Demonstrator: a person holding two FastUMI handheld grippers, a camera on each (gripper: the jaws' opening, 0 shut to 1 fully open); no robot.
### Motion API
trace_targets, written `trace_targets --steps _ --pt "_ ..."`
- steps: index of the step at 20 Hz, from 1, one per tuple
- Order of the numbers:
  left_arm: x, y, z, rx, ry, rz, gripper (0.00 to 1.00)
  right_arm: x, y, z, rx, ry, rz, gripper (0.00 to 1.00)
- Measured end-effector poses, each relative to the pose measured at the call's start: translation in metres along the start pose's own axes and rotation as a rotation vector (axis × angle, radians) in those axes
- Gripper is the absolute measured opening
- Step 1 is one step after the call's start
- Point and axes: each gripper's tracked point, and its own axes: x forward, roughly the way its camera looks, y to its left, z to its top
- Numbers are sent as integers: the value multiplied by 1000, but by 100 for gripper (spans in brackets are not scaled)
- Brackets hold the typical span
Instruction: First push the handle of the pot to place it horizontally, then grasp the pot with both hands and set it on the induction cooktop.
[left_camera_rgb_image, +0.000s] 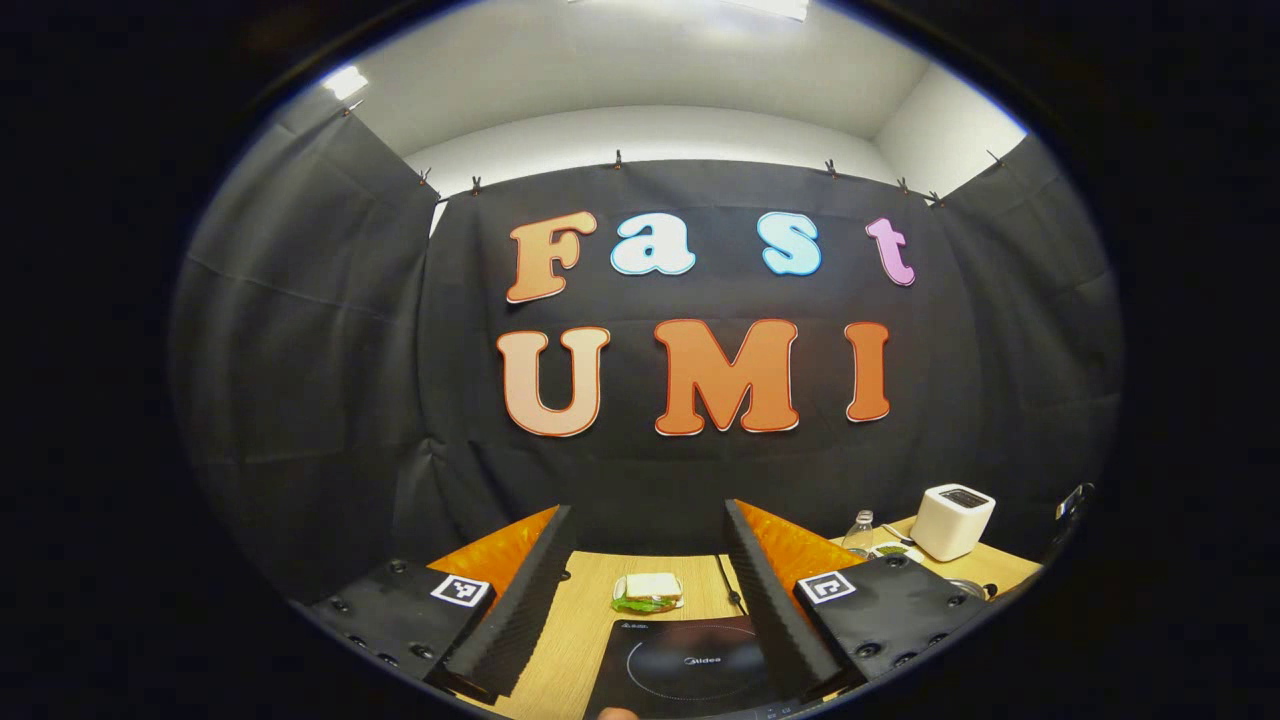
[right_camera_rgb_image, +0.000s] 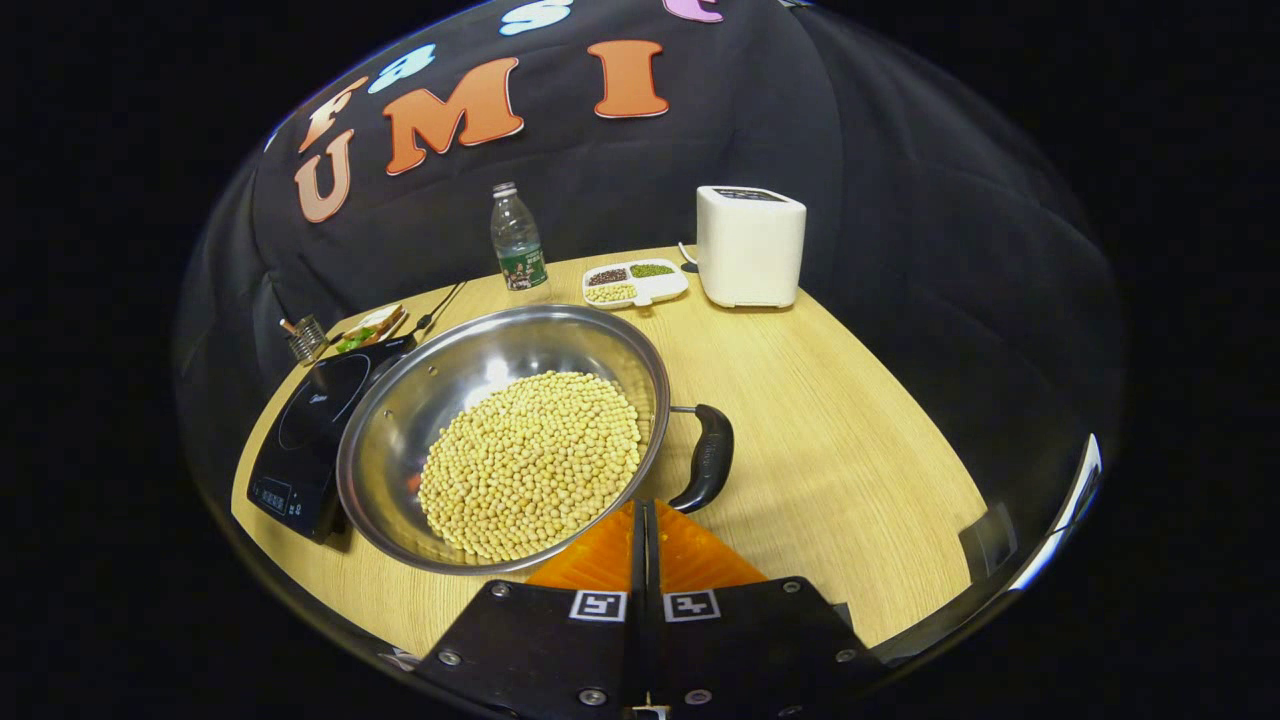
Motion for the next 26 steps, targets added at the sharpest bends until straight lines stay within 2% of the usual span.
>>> trace_targets --steps 11,12,14,16,18,20,25,26 --pt "10 -16 -31 6 34 3 99 30 -15 26 -1 -14 -30 0" --pt "10 -20 -36 10 39 -1 94 33 -15 28 -1 -17 -31 0" --pt "12 -31 -48 17 57 -17 99 39 -16 32 5 -19 -29 0" --pt "14 -46 -61 19 80 -38 94 43 -17 36 21 -21 -22 0" --pt "16 -57 -75 19 106 -52 99 47 -17 38 23 -27 -15 0" --pt "17 -71 -91 30 126 -61 99 49 -17 40 19 -31 -14 0" --pt "13 -126 -133 7 198 -151 96 57 -15 45 20 -46 -5 0" --pt "13 -133 -140 -3 211 -161 99 56 -16 46 17 -51 -5 0"
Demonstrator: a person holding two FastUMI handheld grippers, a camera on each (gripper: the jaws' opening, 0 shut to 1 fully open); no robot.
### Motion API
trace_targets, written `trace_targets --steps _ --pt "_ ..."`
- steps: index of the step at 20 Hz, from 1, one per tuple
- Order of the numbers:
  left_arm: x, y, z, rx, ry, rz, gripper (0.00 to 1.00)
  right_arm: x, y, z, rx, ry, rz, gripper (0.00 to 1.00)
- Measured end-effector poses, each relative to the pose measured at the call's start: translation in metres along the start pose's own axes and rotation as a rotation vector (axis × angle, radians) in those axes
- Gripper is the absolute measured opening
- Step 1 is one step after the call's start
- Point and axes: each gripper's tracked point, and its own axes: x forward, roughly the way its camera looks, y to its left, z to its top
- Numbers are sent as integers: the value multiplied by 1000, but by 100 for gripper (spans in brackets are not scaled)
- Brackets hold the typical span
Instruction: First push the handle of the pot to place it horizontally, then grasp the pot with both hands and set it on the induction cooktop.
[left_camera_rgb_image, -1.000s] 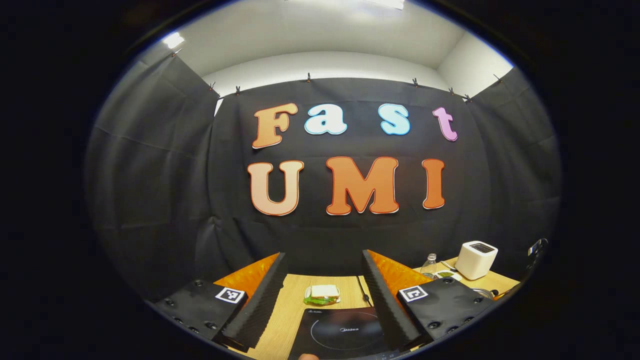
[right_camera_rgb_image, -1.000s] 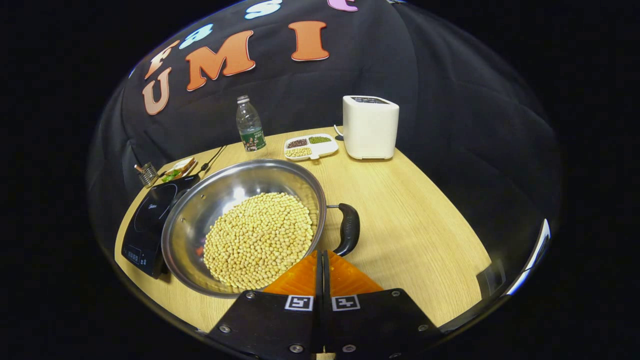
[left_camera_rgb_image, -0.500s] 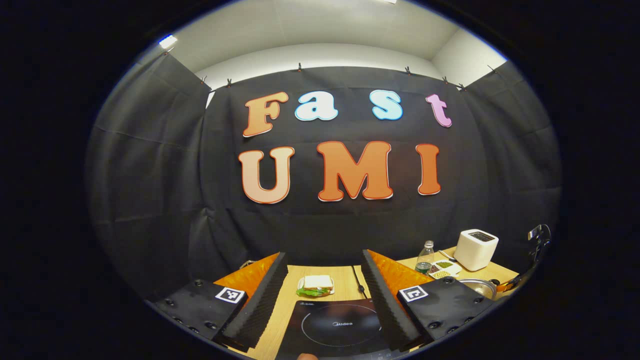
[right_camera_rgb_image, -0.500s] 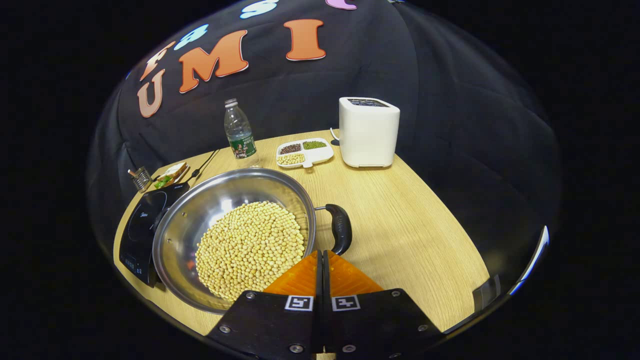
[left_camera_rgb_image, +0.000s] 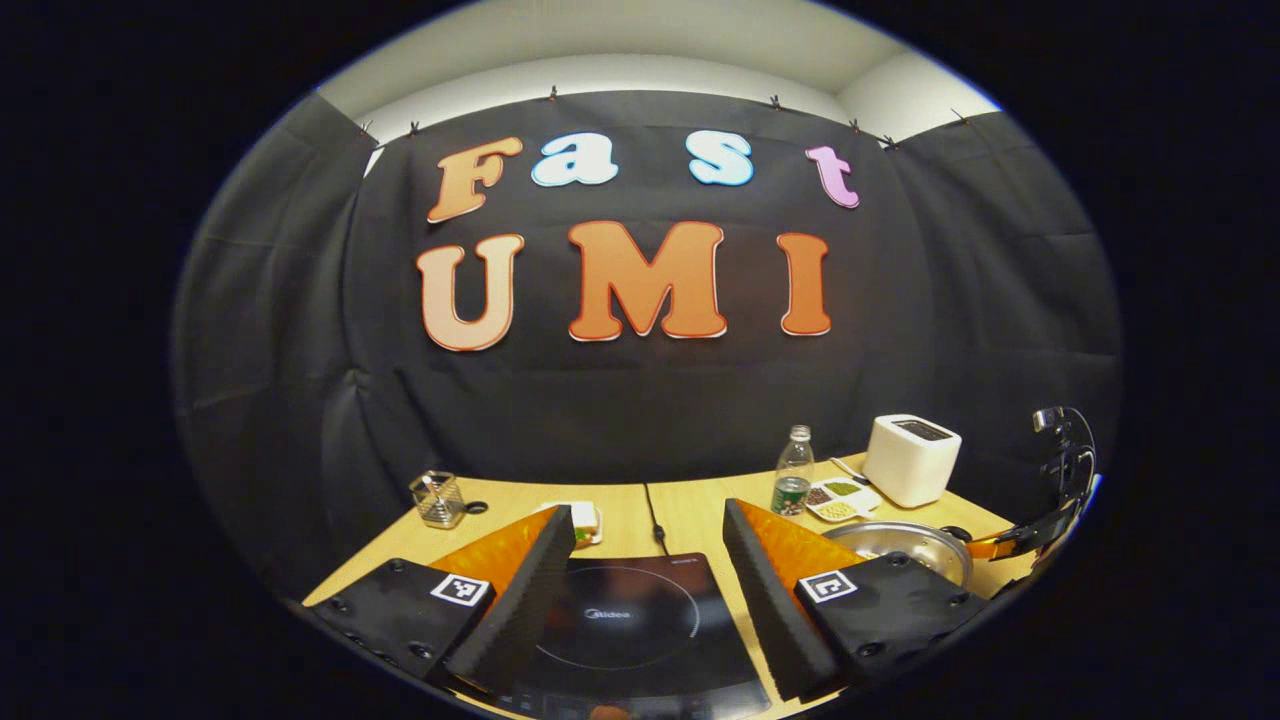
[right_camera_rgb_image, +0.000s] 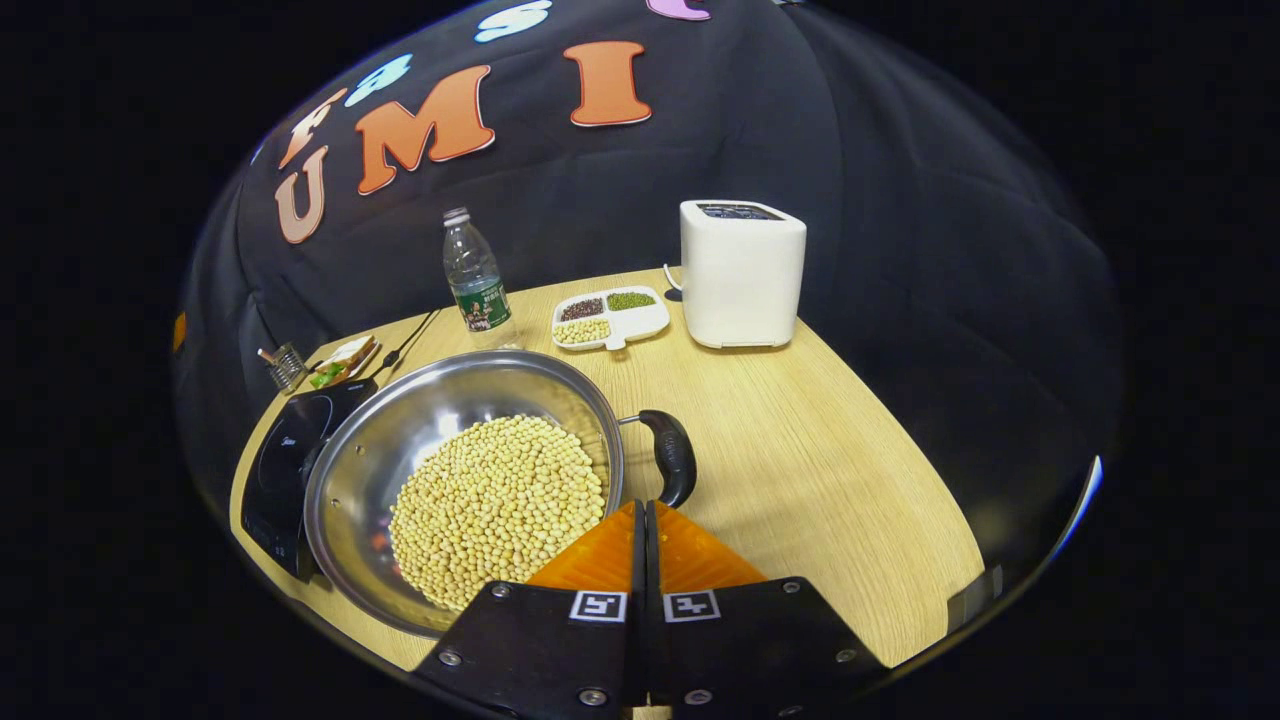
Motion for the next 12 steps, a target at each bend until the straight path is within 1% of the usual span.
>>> trace_targets --steps 2,4,5,6,7,10,11,12 --pt "5 -14 -17 -15 24 -14 99 1 -1 0 -16 -10 -10 0" --pt "10 -32 -39 -31 62 -40 99 0 -6 3 -36 -36 -36 0" --pt "14 -40 -50 -41 85 -54 97 -1 -6 6 -36 -48 -36 0" --pt "17 -47 -61 -49 109 -69 97 -3 -6 9 -28 -56 -33 0" --pt "21 -55 -71 -53 130 -83 100 -3 -5 9 -23 -61 -29 0" --pt "29 -71 -96 -49 180 -106 94 -3 -3 9 -23 -66 -23 0" --pt "33 -75 -103 -53 195 -109 98 -2 -2 10 -31 -75 -27 1" --pt "37 -77 -110 -59 214 -110 95 -2 -7 15 -45 -98 -48 6"
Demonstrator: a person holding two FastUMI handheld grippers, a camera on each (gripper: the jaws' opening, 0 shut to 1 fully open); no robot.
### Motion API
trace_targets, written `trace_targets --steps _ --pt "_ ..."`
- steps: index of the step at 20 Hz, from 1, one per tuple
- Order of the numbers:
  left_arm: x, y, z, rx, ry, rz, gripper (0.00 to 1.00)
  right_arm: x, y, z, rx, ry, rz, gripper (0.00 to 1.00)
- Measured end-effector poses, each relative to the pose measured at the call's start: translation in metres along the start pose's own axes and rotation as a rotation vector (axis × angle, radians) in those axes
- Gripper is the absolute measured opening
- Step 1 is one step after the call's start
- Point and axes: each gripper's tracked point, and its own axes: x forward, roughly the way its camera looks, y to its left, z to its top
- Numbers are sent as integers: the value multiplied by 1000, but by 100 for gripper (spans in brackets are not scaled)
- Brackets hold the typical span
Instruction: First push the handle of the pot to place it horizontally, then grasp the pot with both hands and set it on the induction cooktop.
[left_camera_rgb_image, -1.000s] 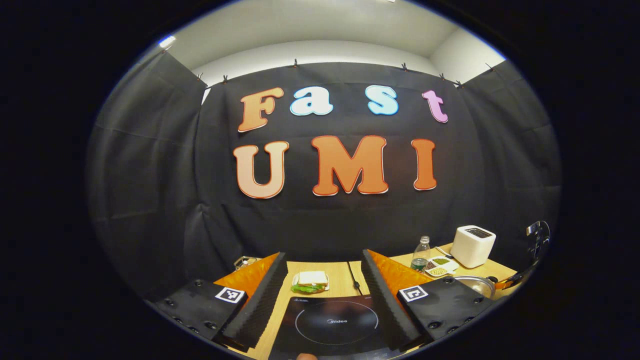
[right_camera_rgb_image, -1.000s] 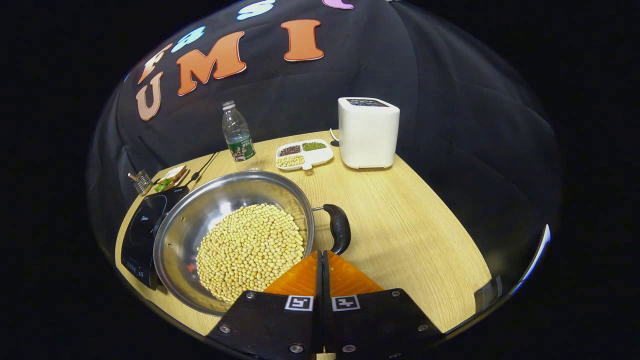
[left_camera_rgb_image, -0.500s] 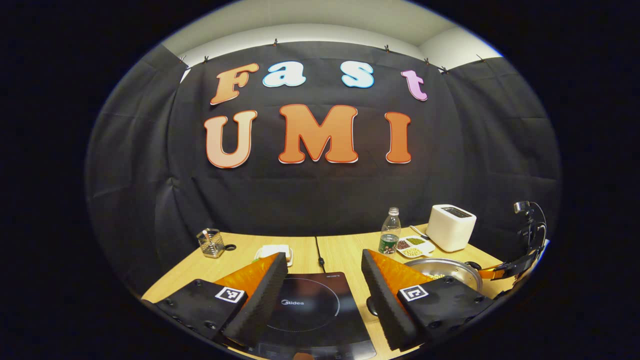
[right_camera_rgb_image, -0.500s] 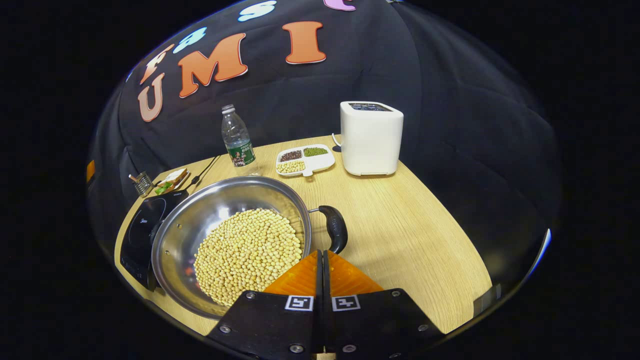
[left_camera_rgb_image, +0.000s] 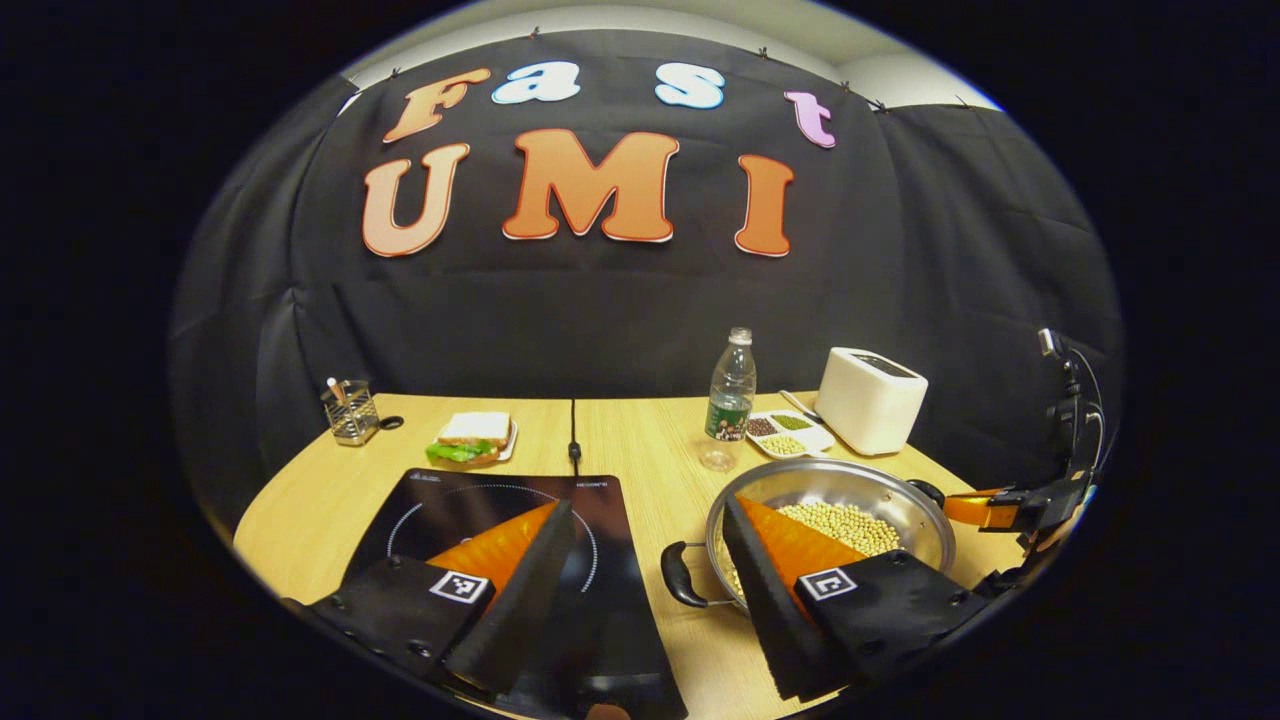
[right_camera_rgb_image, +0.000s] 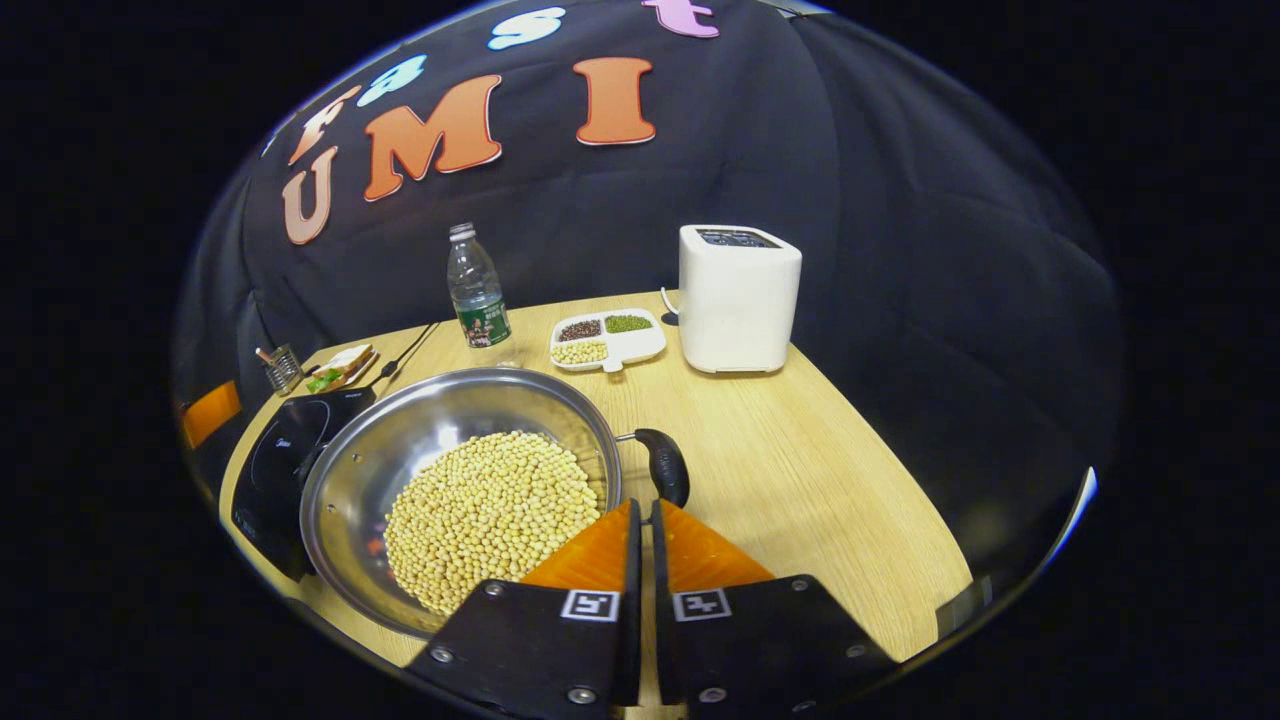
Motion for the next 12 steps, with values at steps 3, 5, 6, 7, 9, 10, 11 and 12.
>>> trace_targets --steps 3,5,6,7,9,10,11,12 --pt "15 -13 -20 -9 50 -21 97 5 -6 9 -17 -33 -33 34" --pt "24 -21 -31 6 76 -30 98 8 -10 14 -1 -47 -42 49" --pt "27 -24 -37 12 92 -34 98 9 -9 16 14 -50 -35 51" --pt "31 -27 -42 15 108 -41 98 11 -5 16 35 -45 -17 65" --pt "37 -33 -52 20 141 -49 98 17 3 12 63 -21 12 75" --pt "41 -35 -57 24 154 -52 98 21 5 10 61 -10 18 78" --pt "46 -36 -61 26 165 -56 97 26 8 7 52 1 19 83" --pt "51 -38 -66 25 178 -57 98 30 10 5 43 12 20 85"
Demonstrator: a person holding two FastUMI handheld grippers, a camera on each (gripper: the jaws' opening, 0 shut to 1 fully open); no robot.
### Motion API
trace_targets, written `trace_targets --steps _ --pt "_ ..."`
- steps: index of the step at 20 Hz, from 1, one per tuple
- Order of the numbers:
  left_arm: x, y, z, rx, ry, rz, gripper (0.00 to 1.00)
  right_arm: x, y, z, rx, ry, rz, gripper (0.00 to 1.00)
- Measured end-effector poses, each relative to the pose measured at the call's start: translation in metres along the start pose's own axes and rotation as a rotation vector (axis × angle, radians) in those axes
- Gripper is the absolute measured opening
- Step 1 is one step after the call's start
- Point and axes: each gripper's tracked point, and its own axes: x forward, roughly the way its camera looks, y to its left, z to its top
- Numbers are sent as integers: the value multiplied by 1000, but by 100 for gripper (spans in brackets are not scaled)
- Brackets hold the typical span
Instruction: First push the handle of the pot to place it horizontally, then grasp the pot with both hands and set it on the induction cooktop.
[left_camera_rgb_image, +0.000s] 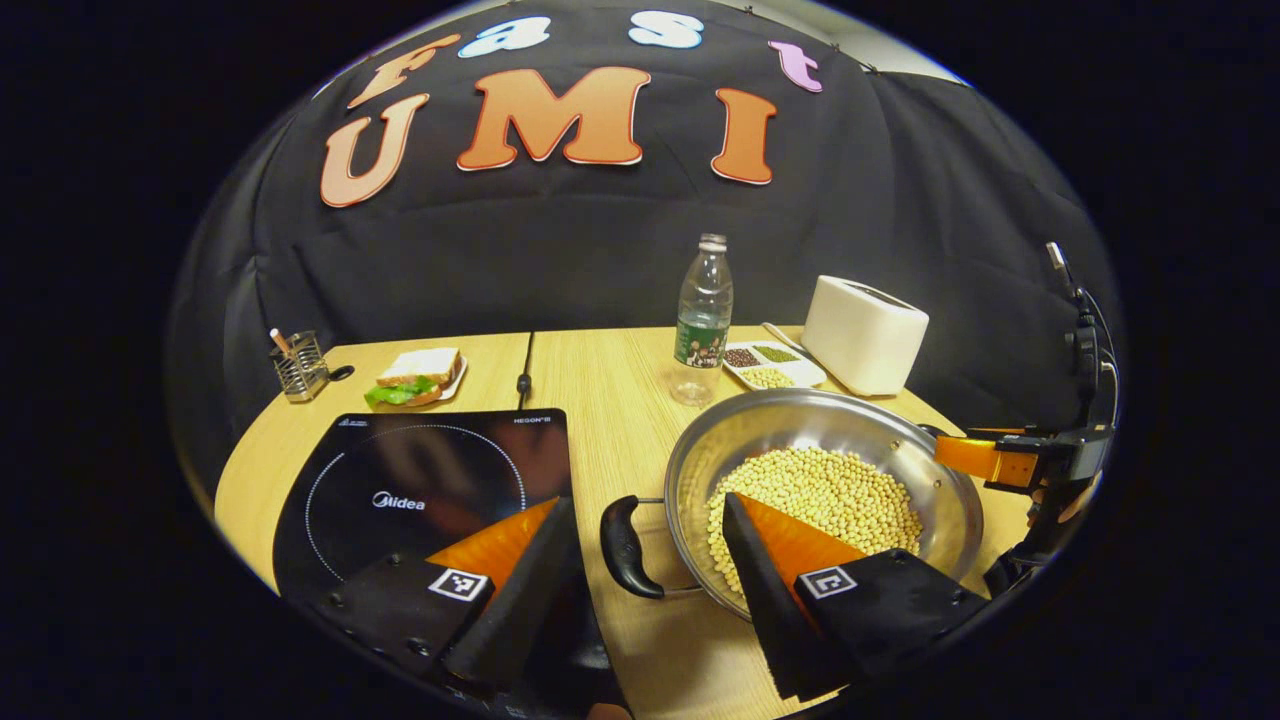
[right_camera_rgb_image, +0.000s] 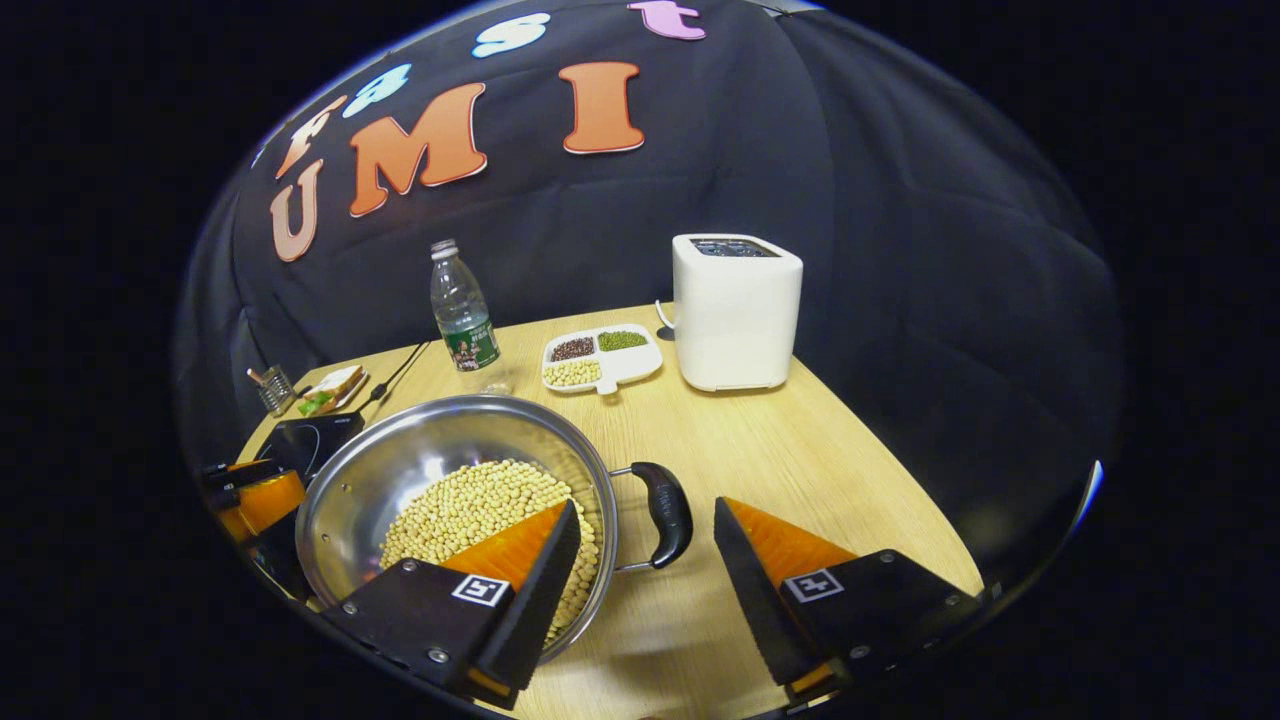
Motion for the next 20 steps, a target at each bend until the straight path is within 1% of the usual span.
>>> trace_targets --steps 1,2,3,4,5,6,7,8,9,10,11,12,17,18,19,20 --pt "4 -1 -4 -3 16 -1 95 4 3 -2 -7 13 3 89" --pt "6 -1 -8 -10 31 -2 98 7 6 -4 -12 26 7 90" --pt "10 -2 -11 -17 47 -3 95 13 8 -7 -15 40 10 93" --pt "12 -3 -15 -20 59 -4 95 17 11 -10 -16 51 14 93" --pt "15 -3 -17 -22 70 -3 98 21 11 -13 -18 61 11 93" --pt "15 -4 -20 -24 79 -2 95 25 11 -15 -15 77 14 93" --pt "18 -4 -23 -25 88 2 98 29 14 -19 -7 93 25 93" --pt "20 -6 -27 -29 103 3 98 31 13 -22 -2 108 27 93" --pt "22 -7 -27 -32 106 -1 98 33 6 -25 -14 115 7 91" --pt "24 -11 -29 -39 117 -8 97 35 1 -27 -23 117 11 85" --pt "25 -12 -29 -35 121 -1 96 28 2 -26 -3 123 30 66" --pt "28 -13 -29 -30 125 -2 98 30 -1 -29 28 134 32 60" --pt "40 -20 -37 -25 161 -23 99 18 -9 -31 64 141 12 53" --pt "42 -20 -39 -16 166 -20 98 18 -10 -31 70 139 9 52" --pt "45 -12 -42 -2 181 15 99 16 -12 -32 73 137 5 50" --pt "44 -14 -43 -24 182 13 87 13 -11 -32 91 135 2 49"
